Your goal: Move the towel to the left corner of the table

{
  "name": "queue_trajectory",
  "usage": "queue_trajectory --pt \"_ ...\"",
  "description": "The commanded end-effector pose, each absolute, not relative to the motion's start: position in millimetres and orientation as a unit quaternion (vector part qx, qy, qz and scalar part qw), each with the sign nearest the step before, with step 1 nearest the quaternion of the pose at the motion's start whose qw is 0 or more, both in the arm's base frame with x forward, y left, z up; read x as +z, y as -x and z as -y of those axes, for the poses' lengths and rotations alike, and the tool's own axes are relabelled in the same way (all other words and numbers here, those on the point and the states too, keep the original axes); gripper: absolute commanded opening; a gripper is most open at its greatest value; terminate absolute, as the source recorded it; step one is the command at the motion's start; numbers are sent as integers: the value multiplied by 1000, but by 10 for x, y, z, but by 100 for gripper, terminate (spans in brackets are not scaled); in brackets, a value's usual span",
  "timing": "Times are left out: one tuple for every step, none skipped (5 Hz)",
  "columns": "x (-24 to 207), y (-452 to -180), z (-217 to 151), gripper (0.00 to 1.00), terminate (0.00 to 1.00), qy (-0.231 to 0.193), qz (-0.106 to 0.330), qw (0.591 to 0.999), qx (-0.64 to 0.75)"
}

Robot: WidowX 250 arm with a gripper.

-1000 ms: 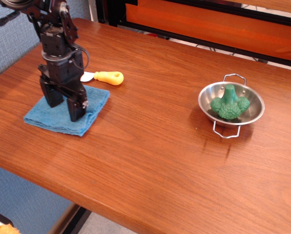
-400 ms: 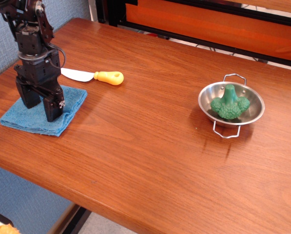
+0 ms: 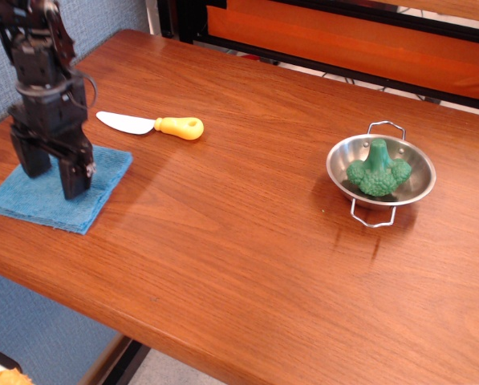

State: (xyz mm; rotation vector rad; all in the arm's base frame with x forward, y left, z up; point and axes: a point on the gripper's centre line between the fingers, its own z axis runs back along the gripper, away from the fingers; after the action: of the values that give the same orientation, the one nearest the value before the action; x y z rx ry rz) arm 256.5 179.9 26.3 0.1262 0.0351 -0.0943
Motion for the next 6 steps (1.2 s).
queue_trajectory --pt "1034 -2745 -1839 100 0 -125 37 991 -27" --pt "1087 -2891 -1680 100 0 -109 53 992 -30" --pt "1135 -3317 -1424 100 0 -100 78 991 -30" --pt "1194 -3672 -1319 100 0 -82 99 992 7" --pt "1208 -3977 -1265 100 0 -63 121 990 19" --pt "1194 -4076 -1191 100 0 -50 121 991 27"
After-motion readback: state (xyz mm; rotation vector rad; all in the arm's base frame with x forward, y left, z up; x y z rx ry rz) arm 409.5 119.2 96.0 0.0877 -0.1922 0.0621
